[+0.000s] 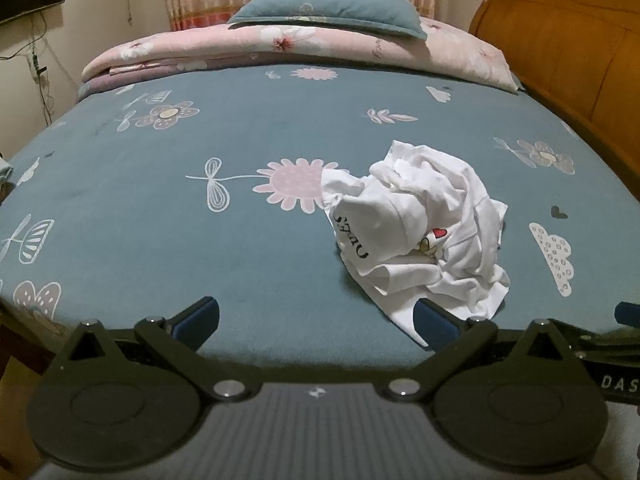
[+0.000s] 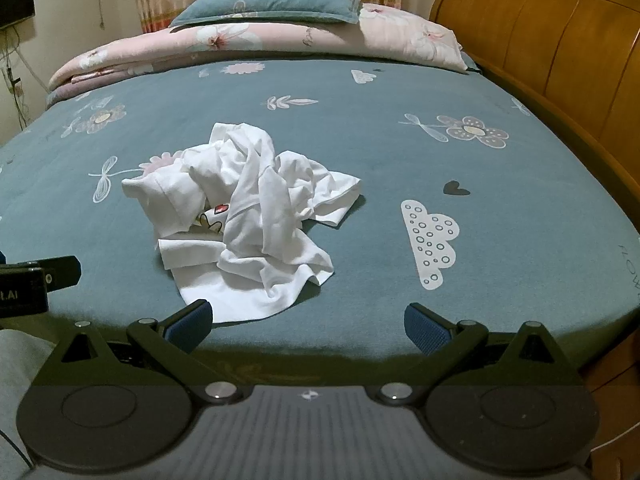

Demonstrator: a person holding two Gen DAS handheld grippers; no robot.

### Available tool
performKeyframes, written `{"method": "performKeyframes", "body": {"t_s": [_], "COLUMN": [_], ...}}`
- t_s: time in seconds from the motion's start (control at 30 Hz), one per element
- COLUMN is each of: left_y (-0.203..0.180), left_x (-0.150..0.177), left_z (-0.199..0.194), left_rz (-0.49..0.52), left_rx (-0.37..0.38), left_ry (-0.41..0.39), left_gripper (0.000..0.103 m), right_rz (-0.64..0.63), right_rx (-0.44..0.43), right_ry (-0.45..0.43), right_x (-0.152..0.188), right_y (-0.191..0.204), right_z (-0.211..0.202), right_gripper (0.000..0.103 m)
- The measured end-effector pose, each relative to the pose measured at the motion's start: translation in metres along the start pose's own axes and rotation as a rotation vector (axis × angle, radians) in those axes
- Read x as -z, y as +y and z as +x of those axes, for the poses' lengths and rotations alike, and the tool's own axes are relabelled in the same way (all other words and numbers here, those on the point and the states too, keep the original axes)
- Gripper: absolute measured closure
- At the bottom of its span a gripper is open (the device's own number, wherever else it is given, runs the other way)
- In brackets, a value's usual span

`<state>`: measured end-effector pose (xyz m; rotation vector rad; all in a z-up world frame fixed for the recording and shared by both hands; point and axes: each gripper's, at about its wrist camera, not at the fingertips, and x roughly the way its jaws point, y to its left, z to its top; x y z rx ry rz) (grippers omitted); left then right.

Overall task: Fold clothes
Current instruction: 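Move both tools toward the crumpled white T-shirt on the bed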

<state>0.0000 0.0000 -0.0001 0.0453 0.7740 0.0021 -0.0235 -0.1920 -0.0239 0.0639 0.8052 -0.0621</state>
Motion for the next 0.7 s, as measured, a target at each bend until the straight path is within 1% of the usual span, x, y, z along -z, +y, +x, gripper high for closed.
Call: {"method": "performKeyframes", "body": {"t_s": [0.3, 0.37, 0.57, 0.7], "left_y": [0.0, -0.003, -0.003, -0.003], "left_x": [0.003, 0.003, 0.004, 0.006], "left_z": [0.007, 0.012, 0.021, 0.025], "left_rz": [-0.023, -0.018, -0.034, -0.038], "left_rx": [0.056, 0.053, 0.07, 0.095], "left_ry": [0.022, 0.023, 0.034, 0.027], "left_gripper": [0.001, 0.001, 0.001, 0.001], "right_rz": [0.004, 0.005, 0.003, 0.014], "right_rx": [-0.008, -0.01, -0.046, -0.064], "right_ry": [0.0, 0.0, -0.021, -0.03], "right_x": [0.0, -0.001, 0.001, 0.001], "right_y": [-0.001, -0.002, -0.003, -0.004], "right_z": [0.001, 0.002, 0.006, 0.008], "right_gripper": [0.0, 0.0, 0.0, 0.0]}}
